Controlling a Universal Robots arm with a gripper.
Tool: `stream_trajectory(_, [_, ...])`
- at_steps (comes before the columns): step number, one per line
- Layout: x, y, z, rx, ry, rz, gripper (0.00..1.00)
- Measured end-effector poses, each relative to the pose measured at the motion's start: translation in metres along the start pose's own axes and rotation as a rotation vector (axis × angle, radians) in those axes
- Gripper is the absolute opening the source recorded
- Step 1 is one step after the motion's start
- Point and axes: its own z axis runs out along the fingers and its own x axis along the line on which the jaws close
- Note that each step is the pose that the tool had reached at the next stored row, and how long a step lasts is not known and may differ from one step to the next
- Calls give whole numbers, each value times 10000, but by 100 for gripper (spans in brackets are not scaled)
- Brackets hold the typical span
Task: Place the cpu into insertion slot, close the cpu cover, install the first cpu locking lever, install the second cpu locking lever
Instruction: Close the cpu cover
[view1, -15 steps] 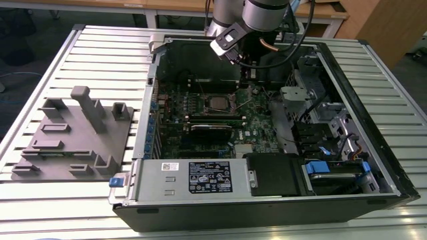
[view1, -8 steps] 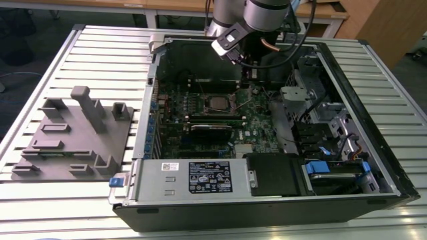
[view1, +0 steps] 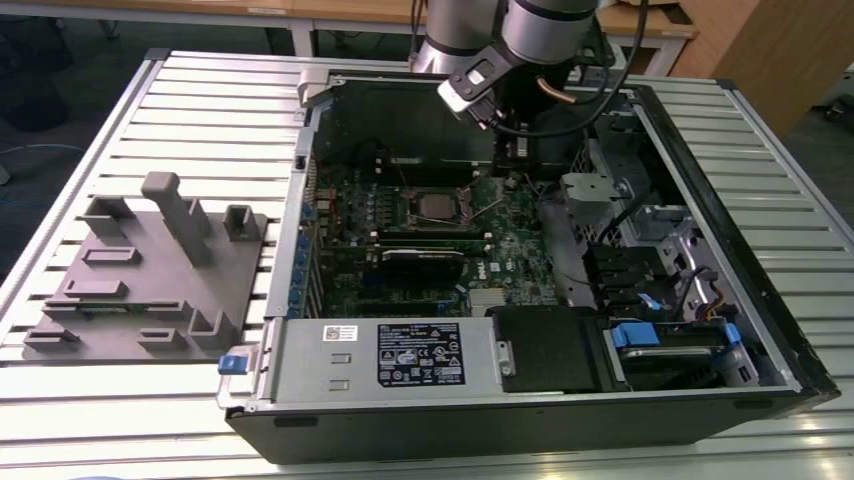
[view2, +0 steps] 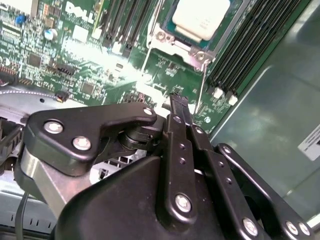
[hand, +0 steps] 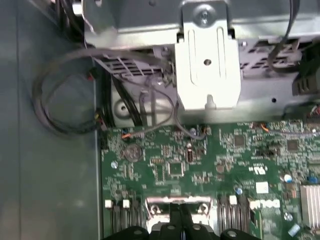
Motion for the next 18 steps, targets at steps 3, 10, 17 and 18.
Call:
stream_trajectory(3, [3,52,0,0,0,1,11])
stream_trajectory(10, [12,185,2,-1,1,1,11])
stream_trajectory(17, [13,223,44,-12,0,1,11])
stream_trajectory(18, [12,224,57,-19,0,-1,11])
